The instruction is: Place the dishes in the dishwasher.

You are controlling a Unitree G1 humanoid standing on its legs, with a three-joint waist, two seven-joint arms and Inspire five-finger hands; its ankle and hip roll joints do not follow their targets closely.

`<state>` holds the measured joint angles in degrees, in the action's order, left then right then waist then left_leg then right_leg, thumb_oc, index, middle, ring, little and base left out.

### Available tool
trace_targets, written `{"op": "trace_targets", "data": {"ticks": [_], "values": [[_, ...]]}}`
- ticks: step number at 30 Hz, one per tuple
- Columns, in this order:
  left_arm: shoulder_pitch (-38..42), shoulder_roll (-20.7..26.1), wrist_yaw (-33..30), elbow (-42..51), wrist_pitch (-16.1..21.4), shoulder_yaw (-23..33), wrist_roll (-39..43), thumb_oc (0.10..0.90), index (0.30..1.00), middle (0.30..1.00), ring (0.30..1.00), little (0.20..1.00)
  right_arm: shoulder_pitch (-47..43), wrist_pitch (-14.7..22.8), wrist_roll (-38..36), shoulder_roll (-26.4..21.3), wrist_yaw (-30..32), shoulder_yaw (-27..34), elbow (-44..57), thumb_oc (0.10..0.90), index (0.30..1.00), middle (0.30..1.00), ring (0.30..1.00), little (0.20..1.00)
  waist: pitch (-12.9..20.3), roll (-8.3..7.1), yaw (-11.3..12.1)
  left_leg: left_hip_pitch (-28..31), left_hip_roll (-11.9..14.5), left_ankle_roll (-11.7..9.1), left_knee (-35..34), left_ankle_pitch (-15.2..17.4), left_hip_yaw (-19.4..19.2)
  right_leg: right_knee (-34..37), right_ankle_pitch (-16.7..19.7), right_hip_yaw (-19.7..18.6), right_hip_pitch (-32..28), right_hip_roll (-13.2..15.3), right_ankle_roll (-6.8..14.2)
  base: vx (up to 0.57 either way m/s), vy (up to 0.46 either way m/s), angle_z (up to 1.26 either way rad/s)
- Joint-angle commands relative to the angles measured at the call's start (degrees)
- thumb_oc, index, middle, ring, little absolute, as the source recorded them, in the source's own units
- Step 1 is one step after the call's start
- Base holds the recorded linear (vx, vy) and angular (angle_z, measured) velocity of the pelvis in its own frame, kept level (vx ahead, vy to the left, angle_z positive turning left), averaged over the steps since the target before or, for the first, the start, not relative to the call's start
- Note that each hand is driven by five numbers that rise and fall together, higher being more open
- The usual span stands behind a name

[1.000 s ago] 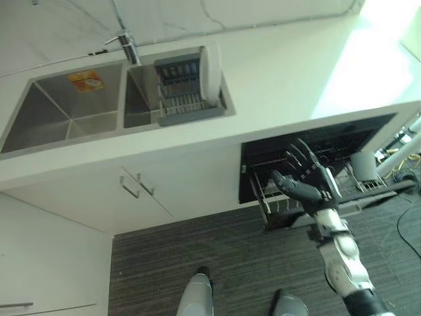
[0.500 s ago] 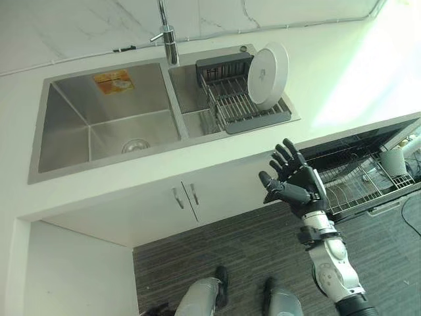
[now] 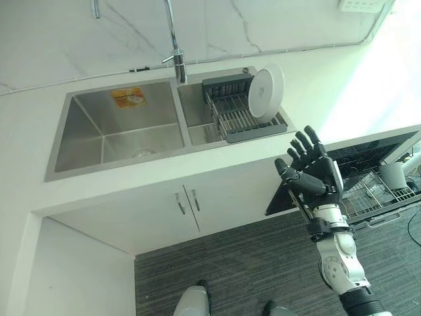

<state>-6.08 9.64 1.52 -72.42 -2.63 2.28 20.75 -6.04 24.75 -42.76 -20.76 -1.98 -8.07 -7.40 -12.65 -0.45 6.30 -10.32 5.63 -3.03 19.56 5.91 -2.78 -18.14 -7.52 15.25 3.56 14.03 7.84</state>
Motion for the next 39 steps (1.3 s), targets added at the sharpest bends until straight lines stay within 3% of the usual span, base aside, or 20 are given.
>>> {"op": "trace_targets", "data": {"ticks": [1,4,7,9,10,12,14,17,19,20,22,24,26,27,28,29,33,36,39], "values": [[-0.76,0.2,-1.56,-0.83,-0.58,-1.96,-3.31,0.8,0.9,0.9,0.9,0.9,-2.64,8.31,2.55,-0.75,-0.23,2.86,7.28,0.8,0.9,0.9,0.9,0.9,3.06,0.14,-0.01,3.57,3.06,-1.31,-2.37,5.67,0.64,0.95,-3.42,-0.12,0.36,-0.4,1.37,0.06,-0.07,-0.05],[-0.78,0.27,-2.59,-0.86,-1.15,-1.68,-3.22,0.8,0.9,0.9,0.9,0.9,-2.24,8.9,3.39,-1.22,-0.22,2.93,7.85,0.8,0.9,0.9,0.9,0.9,3.26,0.23,-0.45,3.49,3.27,-1.6,-2.37,5.44,1.2,0.95,-3.93,-0.56,0.12,-1.43,0.89,0.09,-0.132,0.03],[-0.1,0.26,-4.63,-1.35,-1.72,-1.5,0.31,0.8,0.9,0.9,0.9,0.9,-2.42,8.74,2.93,-3.48,0.4,3.94,9.65,0.8,0.9,0.9,0.9,0.9,2.89,-0.16,-1.14,3.83,3.69,-2.37,-2.37,3.86,2.83,0.95,-5.06,-1.75,-0.42,-4.86,-1.25,0.18,-0.262,0.21],[0.13,-0.15,-5.22,-1.4,-1.16,-0.94,2.49,0.8,0.9,0.9,0.9,0.9,-2.26,8.74,3.87,-4.26,0.65,4.66,10.33,0.8,0.9,0.9,0.9,0.9,1.69,-0.83,-0.7,4.58,2.88,-2.07,-2.37,-2.82,1.89,0.95,-5.0,-2.01,-1.23,-5.67,-2.46,0.16,-0.178,0.38],[0.14,-0.31,-5.28,-0.87,-1.16,-0.72,1.85,0.8,0.9,0.9,0.9,0.9,-1.82,9.21,5.3,-4.42,1.09,5.11,10.89,0.8,0.9,0.9,0.9,0.9,0.81,-1.27,-0.38,4.0,1.4,-1.34,-2.37,-4.54,0.86,0.95,-4.95,-1.84,-1.8,-5.56,-2.74,0.12,-0.096,0.45],[-0.89,-0.37,-5.44,0.38,-2.08,-0.54,0.72,0.8,0.9,0.9,0.9,0.9,-2.21,9.68,7.36,-3.67,1.99,5.14,11.43,0.8,0.9,0.9,0.9,0.9,-0.23,-0.08,0.94,1.7,-4.16,1.38,-2.37,1.22,2.37,0.95,-4.54,-2.14,-2.39,-7.03,-2.28,0.13,0.017,0.57],[-1.56,-0.31,-5.73,0.9,-3.43,0.68,0.23,0.8,0.9,0.9,0.9,0.9,-2.24,9.64,8.65,-2.74,3.39,4.56,12.37,0.8,0.9,0.9,0.9,0.9,-0.15,1.09,1.22,0.62,-5.25,2.03,-2.37,2.11,1.22,0.95,-4.89,-1.36,-3.23,-8.47,-2.38,0.15,0.115,0.27],[-2.17,0.45,-5.11,-0.93,-3.35,2.19,1.06,0.8,0.9,0.9,0.9,0.9,-3.63,8.9,8.22,-1.71,3.26,2.68,11.56,0.8,0.9,0.9,0.9,0.9,1.16,1.52,3.03,0.72,-8.25,3.11,-2.37,3.42,6.78,0.95,-5.48,-1.66,-3.92,-9.52,-2.46,0.17,0.235,-0.36],[-1.92,1.35,-4.81,-1.39,-3.64,3.25,-1.01,0.8,0.9,0.9,0.9,0.9,-3.97,9.46,8.09,-0.63,2.4,2.36,10.97,0.8,0.9,0.9,0.9,0.9,2.02,1.65,2.96,1.9,-9.2,5.67,-2.37,5.2,6.47,0.95,-0.56,-0.3,-6.82,-10.05,-0.75,0.21,0.283,-1.01],[-1.81,1.64,-4.88,-1.31,-3.66,3.22,-1.32,0.8,0.9,0.9,0.9,0.9,-4.1,9.7,7.76,-0.32,2.2,2.0,10.7,0.8,0.9,0.9,0.9,0.9,1.9,2.0,2.76,2.28,-9.47,6.65,-2.37,5.56,7.11,-0.79,1.72,-0.96,-6.7,-10.51,-0.04,0.12,0.186,-0.73],[-1.7,2.32,-4.27,-1.33,-3.41,2.6,-1.02,0.8,0.9,0.9,0.9,0.9,-3.57,10.61,8.31,0.58,2.01,1.06,11.0,0.8,0.9,0.9,0.9,0.9,1.01,2.49,1.89,3.44,-10.67,9.07,-2.37,6.98,8.96,-14.65,3.6,-3.85,-0.39,-10.89,0.8,0.14,0.143,-0.14],[-2.18,2.43,-4.35,-1.18,-3.59,2.73,-0.5,0.8,0.9,0.9,0.9,0.9,-3.46,11.15,8.15,1.13,1.0,0.67,10.73,0.8,0.9,0.9,0.9,0.9,0.77,2.59,1.92,4.37,-10.62,8.88,-2.37,7.58,9.61,-11.57,3.95,-3.52,1.41,-9.54,0.46,0.19,-0.044,-0.07],[-2.12,2.57,-3.79,-1.42,-3.98,3.03,-0.89,0.8,0.9,0.9,0.9,0.9,-4.6,11.86,8.04,0.62,0.69,-0.05,9.99,0.8,0.9,0.9,0.9,0.9,0.58,2.1,2.08,5.11,-9.93,7.89,-2.37,8.15,9.53,-0.01,4.41,-2.65,0.29,-7.52,0.43,0.21,-0.184,-0.14],[-2.52,2.44,-3.63,-1.71,-3.62,3.02,0.05,0.8,0.9,0.9,0.9,0.9,-5.45,11.6,7.4,0.46,0.4,-0.65,9.66,0.8,0.9,0.9,0.9,0.9,-0.07,1.21,1.26,6.9,-9.85,7.47,-2.37,9.68,9.45,0.95,6.85,-4.67,4.3,-4.86,1.7,0.27,-0.2,-0.17],[-2.71,2.47,-3.66,-1.64,-3.52,2.89,0.75,0.8,0.9,0.9,0.9,0.9,-5.56,11.26,7.14,0.41,0.16,-0.66,9.81,0.8,0.9,0.9,0.9,0.9,-0.11,1.09,1.01,7.28,-9.38,7.15,-2.37,9.99,9.24,0.95,6.45,-5.08,5.13,-4.47,2.01,0.31,-0.229,-0.23],[-2.8,2.57,-3.87,-1.29,-3.73,2.54,1.88,0.8,0.9,0.9,0.9,0.9,-5.61,10.69,6.67,-0.07,-0.08,-0.45,10.16,0.8,0.9,0.9,0.9,0.9,0.0,0.9,1.24,7.41,-8.37,6.14,-2.37,9.86,8.82,0.95,3.09,-4.92,4.83,-4.37,1.8,0.24,-0.177,-0.08],[-2.42,0.25,-6.16,-0.07,-5.07,0.62,1.35,0.8,0.9,0.9,0.9,0.9,-5.29,9.25,7.29,-2.41,2.81,0.68,11.56,0.8,0.9,0.9,0.9,0.9,1.17,-0.4,1.7,6.45,-5.92,3.41,-2.37,8.35,8.64,0.95,-2.42,-4.66,1.03,-6.45,-0.41,0.33,-0.203,0.16],[-2.42,-0.5,-7.11,0.13,-4.7,0.06,1.47,0.8,0.9,0.9,0.9,0.9,-4.88,8.71,7.05,-3.41,3.6,1.32,11.88,0.8,0.9,0.9,0.9,0.9,1.23,-0.84,1.6,6.96,-5.45,2.81,-2.37,7.4,8.36,0.95,-3.22,-4.64,0.18,-6.83,-1.5,0.2,-0.086,0.26],[-2.65,-0.91,-7.77,1.04,-4.47,-0.14,1.39,0.8,0.9,0.9,0.9,0.9,-3.75,8.95,8.77,-4.14,4.5,2.11,12.66,0.8,0.9,0.9,0.9,0.9,-0.08,-1.46,2.35,6.59,-5.67,2.37,-2.37,2.1,8.66,0.95,-3.83,-5.75,-0.98,-6.85,-2.47,0.14,-0.023,0.14]]}}
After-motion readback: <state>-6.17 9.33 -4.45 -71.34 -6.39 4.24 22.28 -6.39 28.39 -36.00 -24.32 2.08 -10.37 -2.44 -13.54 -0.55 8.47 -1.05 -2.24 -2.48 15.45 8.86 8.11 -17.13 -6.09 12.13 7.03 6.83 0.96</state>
